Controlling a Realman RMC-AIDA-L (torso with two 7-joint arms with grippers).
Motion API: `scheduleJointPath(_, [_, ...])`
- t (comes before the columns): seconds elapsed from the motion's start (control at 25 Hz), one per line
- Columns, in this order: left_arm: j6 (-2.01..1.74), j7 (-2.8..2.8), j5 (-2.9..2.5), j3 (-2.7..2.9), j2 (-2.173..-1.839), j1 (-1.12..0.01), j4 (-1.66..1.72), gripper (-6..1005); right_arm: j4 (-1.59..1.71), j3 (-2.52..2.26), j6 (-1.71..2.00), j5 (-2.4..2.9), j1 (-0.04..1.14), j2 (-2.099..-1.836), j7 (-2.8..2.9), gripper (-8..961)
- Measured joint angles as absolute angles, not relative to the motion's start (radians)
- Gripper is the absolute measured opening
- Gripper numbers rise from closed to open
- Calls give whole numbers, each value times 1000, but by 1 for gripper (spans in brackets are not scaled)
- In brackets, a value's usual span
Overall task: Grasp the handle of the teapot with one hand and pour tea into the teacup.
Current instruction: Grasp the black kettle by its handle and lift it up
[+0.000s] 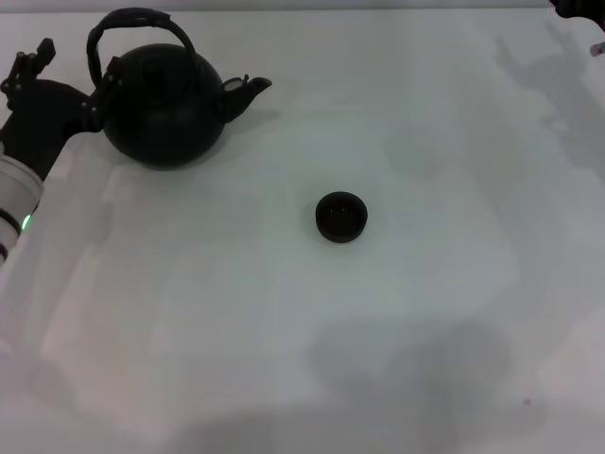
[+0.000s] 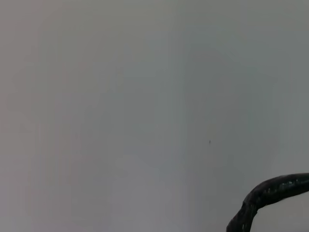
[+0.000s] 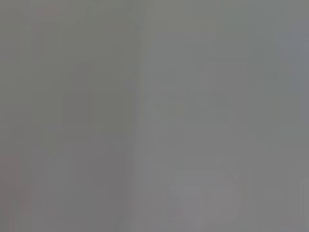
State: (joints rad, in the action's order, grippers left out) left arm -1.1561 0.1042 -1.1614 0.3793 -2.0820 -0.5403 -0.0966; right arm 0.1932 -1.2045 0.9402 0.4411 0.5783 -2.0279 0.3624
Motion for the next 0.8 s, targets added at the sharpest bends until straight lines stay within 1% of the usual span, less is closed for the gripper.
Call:
scheduleJointPath(0.52, [-1095,104,-1144,376,-2083,-588,-97,839,196,-1200,940,440,579,-2028,359,845])
scheduleJointPath(0.8, [-1090,104,-1174,380,-2083,-583,-97,694,195,-1198,940,440,580,-2028,359,845])
